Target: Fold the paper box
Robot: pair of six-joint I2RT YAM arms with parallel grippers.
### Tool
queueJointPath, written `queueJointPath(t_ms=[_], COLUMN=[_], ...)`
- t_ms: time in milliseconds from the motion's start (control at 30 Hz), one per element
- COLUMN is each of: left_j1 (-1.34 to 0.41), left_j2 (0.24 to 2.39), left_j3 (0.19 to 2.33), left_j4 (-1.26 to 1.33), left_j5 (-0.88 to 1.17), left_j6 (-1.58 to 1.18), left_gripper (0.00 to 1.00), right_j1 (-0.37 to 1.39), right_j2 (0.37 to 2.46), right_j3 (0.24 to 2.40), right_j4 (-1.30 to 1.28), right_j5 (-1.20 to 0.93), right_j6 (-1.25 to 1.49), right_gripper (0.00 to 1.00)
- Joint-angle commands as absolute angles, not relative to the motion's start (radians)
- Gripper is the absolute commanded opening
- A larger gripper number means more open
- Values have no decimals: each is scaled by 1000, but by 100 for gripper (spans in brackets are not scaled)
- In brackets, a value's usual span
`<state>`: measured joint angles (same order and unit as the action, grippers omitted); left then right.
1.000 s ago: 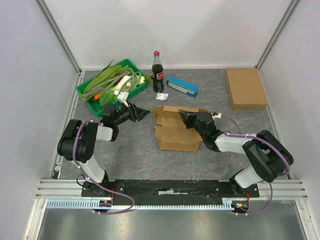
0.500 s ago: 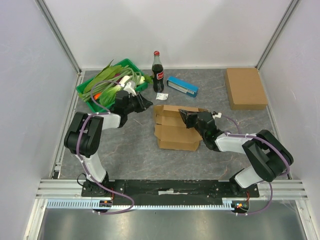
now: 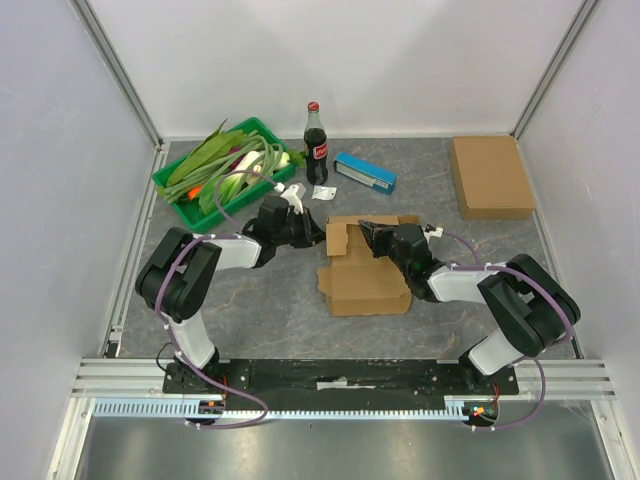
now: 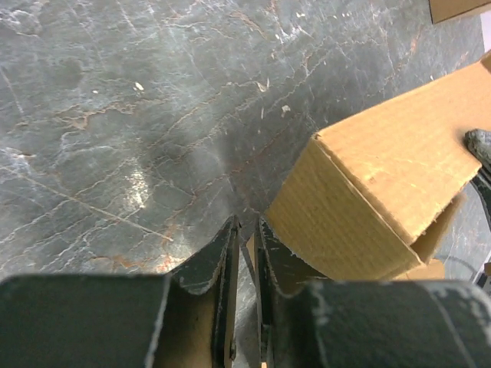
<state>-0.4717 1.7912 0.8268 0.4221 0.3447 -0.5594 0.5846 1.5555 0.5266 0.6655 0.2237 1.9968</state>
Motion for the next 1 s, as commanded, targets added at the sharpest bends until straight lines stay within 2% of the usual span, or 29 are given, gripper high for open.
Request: queueJointPath(t_ms=[0,67,200,400,533,600,700,867,967], left_j1=[-505,-509,-509,-495,-480,-476,-462,-434,-408], left_j2=[1755,1761,1704,1641,1658,1670,1683,1683,1681], left_j3=[836,838,756,741,738,744,742,727,707], left_j4=[425,428,500,460,474,474,482,497,521], left_j5=[348,359,344,348,376,384,393,403,438], left_j6=[-523,-515,-471,-448,-474,-500,-529,-563,-604], left_gripper=[20,21,35,47,47,47,50,54,52], right_j1=[586,584,583,583,583,589,591,620,632], right_j2=[1555,1542,1523,1497,1448,1421,1393,1413,1416], right_j3=[537,537,531,514,523,580,617,607,604], right_j4=[718,706,696,713,632,477,404,414,408], right_j5=[241,248,239,235,221,232,262,264,291], right_j6=[2164,2158,2126,2060,2020,1964,1910,1921,1917], right_gripper=[0,0,0,0,0,0,0,0,0])
